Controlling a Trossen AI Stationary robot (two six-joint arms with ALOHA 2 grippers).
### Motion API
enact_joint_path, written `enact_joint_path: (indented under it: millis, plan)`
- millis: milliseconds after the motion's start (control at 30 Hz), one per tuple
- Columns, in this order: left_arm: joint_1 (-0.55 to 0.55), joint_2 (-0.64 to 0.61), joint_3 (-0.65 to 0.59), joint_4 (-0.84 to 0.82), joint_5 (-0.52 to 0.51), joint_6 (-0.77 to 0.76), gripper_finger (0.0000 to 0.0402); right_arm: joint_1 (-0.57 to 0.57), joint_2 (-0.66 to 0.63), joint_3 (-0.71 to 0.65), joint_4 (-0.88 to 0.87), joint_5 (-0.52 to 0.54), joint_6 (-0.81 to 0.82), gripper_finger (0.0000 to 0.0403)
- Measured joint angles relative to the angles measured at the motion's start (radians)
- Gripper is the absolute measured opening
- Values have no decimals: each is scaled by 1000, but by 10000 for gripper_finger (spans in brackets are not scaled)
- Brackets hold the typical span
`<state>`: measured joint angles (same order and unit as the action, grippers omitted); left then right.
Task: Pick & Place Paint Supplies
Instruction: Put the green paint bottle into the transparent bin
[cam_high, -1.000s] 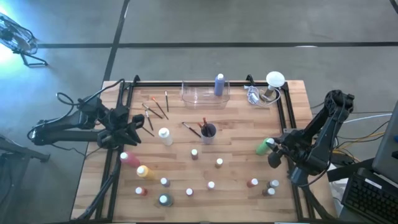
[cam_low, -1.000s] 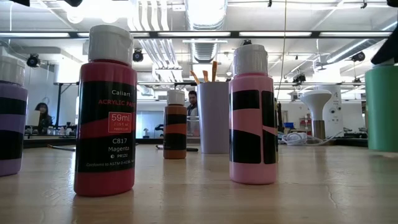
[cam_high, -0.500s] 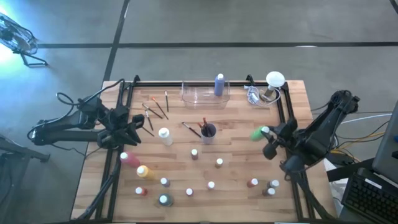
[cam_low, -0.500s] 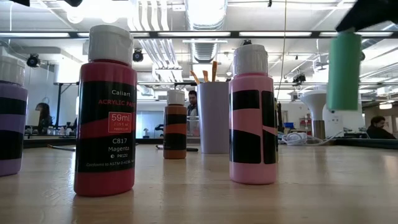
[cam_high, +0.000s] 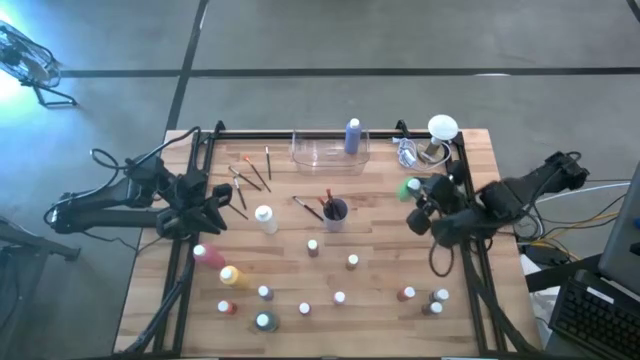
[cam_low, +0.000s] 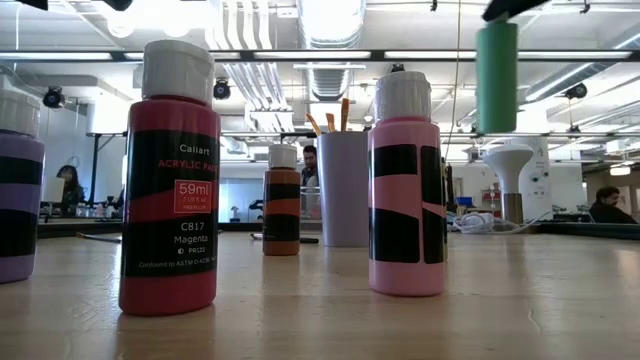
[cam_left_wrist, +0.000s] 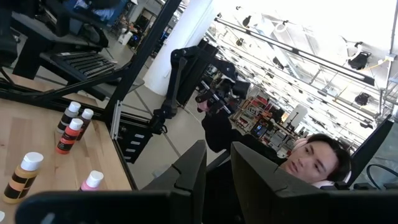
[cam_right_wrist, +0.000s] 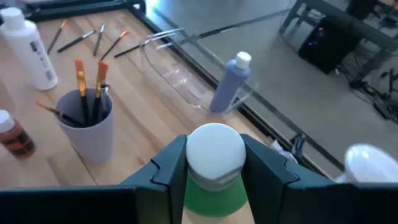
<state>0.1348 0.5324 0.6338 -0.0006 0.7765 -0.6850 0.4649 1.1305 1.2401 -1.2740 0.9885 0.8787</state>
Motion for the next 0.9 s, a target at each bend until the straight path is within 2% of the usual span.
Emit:
enact_joint_path:
  millis: [233,433,667,900]
  plan:
    - [0,0,0,0,0,0,81,-192,1,48,248,-68,-385,119]
    - [0,0,0,0,0,0,81,-380,8,56,544,-302,-679,119]
    - [0,0,0,0,0,0,81,-601,58,56,724,-541,-823,117]
    - [0,0,0,0,0,0,81,-756,156,56,842,-725,-881,125]
